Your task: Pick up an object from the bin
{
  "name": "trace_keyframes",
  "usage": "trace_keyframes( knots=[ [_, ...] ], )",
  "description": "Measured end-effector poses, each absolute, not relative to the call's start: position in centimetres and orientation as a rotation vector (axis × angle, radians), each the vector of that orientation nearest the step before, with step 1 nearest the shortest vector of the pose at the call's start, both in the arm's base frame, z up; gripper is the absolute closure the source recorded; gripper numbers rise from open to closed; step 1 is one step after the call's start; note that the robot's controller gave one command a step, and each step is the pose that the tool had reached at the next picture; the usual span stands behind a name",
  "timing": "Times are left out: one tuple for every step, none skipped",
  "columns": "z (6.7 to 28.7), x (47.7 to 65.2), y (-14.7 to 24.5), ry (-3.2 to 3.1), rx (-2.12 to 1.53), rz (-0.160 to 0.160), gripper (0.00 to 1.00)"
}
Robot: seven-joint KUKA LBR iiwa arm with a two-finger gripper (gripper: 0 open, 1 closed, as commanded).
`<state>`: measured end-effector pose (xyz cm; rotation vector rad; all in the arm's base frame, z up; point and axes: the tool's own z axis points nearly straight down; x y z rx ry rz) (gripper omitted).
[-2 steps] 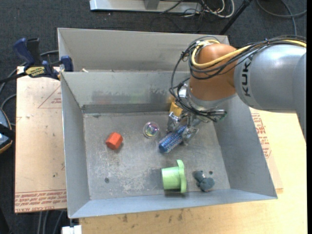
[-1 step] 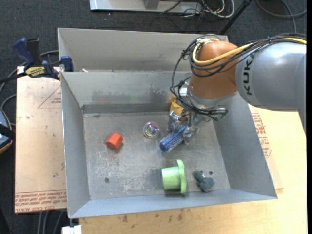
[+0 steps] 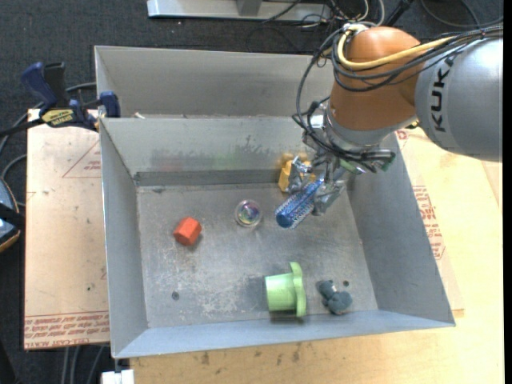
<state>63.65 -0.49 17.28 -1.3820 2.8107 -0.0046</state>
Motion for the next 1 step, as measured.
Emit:
trace_keyframes(
  knots=[
    [18.91, 63.73, -0.41, 2.818, -1.38, 0.0, 1.0]
  ],
)
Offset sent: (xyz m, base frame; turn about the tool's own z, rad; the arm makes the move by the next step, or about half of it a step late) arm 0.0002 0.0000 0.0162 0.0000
